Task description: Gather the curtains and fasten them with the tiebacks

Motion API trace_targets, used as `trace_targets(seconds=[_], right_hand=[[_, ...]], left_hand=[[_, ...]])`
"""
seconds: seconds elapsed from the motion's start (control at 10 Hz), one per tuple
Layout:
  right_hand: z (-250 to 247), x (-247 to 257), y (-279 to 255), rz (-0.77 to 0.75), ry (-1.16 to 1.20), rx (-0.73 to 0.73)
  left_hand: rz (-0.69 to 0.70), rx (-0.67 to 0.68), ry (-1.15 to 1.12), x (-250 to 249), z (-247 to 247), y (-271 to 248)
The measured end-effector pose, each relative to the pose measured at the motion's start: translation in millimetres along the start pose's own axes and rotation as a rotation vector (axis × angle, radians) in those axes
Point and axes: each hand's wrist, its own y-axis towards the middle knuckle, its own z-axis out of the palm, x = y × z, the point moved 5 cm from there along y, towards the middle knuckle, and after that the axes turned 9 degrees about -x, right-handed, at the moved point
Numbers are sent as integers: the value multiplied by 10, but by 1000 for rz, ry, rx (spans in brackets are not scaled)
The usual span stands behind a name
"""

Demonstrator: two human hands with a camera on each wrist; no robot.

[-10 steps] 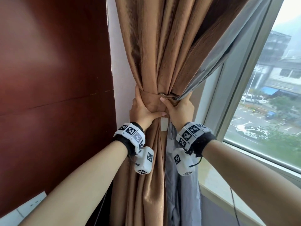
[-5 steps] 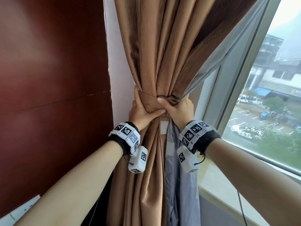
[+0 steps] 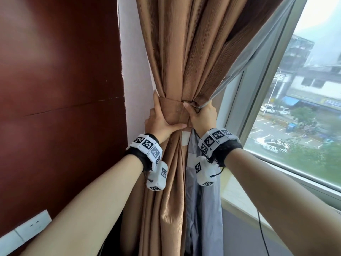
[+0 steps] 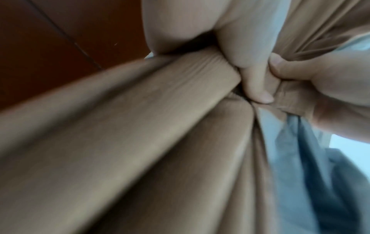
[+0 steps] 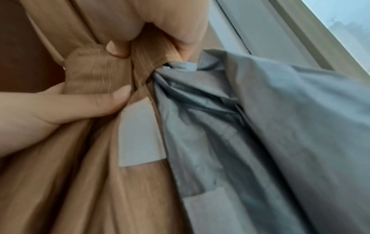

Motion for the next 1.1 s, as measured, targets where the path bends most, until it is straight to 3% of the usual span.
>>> trace_targets(seconds=[0.2, 0.7, 0.9, 1.1], right_hand=[[-173, 53, -202, 6, -34, -36], [-452, 478, -886, 37, 6, -36], [-698, 733, -1308, 51, 53, 73], [-1014, 700, -1624, 46, 102, 271]], left_hand=[[36, -125, 23, -148, -96, -300], [-24, -128, -36, -45, -656, -900], [-51, -47, -5, -126, -1054, -1328], [-71, -126, -1, -232, -1294, -1792]])
